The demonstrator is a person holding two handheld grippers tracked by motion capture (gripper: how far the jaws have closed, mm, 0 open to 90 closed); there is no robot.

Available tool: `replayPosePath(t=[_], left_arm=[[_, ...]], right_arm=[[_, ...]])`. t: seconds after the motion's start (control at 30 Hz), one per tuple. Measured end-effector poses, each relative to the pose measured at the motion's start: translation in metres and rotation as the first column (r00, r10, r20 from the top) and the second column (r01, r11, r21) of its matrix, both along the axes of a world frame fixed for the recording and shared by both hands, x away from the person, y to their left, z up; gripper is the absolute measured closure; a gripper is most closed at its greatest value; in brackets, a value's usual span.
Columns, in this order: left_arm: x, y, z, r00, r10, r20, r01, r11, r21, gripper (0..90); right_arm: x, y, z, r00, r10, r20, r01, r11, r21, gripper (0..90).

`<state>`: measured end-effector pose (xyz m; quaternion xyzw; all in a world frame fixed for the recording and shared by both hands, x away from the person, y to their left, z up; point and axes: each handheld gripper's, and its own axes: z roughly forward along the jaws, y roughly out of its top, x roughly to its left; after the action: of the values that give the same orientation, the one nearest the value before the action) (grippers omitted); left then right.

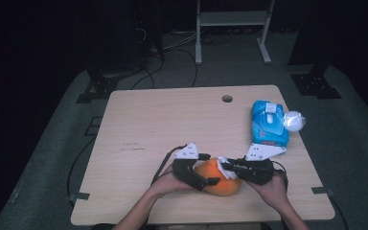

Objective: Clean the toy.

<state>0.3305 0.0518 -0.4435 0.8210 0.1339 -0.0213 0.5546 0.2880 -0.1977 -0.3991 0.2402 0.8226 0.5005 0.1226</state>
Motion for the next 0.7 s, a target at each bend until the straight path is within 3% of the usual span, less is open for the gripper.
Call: replayPosePath(t=[0.1,0.2,0.3,0.33,0.4,0.5,0.6,0.7], left_arm=[[0.002,0.002,-0.002,0.9996,-0.017,-0.023,0.017,0.9998,-0.011,7.1],[-0.003,0.001,0.007,1.0000,0.007,0.005,-0.007,0.9993,0.036,24.8],[-0.011,-0.002,0.026,0.9959,0.059,0.068,-0.065,0.9948,0.079,33.0],[-0.015,-0.004,0.034,0.9888,0.093,0.117,-0.105,0.9890,0.104,33.8],[-0.020,-0.007,0.044,0.9786,0.120,0.167,-0.145,0.9789,0.144,33.9],[-0.022,-0.010,0.046,0.9824,0.134,0.130,-0.154,0.9751,0.159,33.0],[-0.021,-0.013,0.038,0.9875,0.142,0.068,-0.152,0.9737,0.170,24.5],[-0.017,-0.013,0.035,0.9927,0.121,0.007,-0.120,0.9818,0.147,14.3]], right_arm=[[0.000,-0.001,0.000,1.0000,-0.004,-0.001,0.004,1.000,0.000,81.3],[0.000,-0.001,0.000,0.9999,-0.014,0.001,0.014,1.000,0.000,81.3],[-0.001,-0.003,0.008,0.9994,-0.029,0.017,0.028,0.999,0.026,81.3],[-0.002,-0.004,0.011,0.9991,-0.034,0.024,0.033,0.999,0.038,81.4],[-0.005,-0.004,0.017,0.9995,-0.018,0.026,0.016,0.996,0.084,81.3],[-0.009,0.002,0.021,0.9989,-0.009,0.045,0.005,0.995,0.096,81.3],[-0.003,0.000,0.013,0.9997,-0.022,0.014,0.020,0.996,0.083,81.3],[0.003,-0.001,-0.001,0.9994,-0.028,-0.021,0.029,0.998,0.059,81.4]])
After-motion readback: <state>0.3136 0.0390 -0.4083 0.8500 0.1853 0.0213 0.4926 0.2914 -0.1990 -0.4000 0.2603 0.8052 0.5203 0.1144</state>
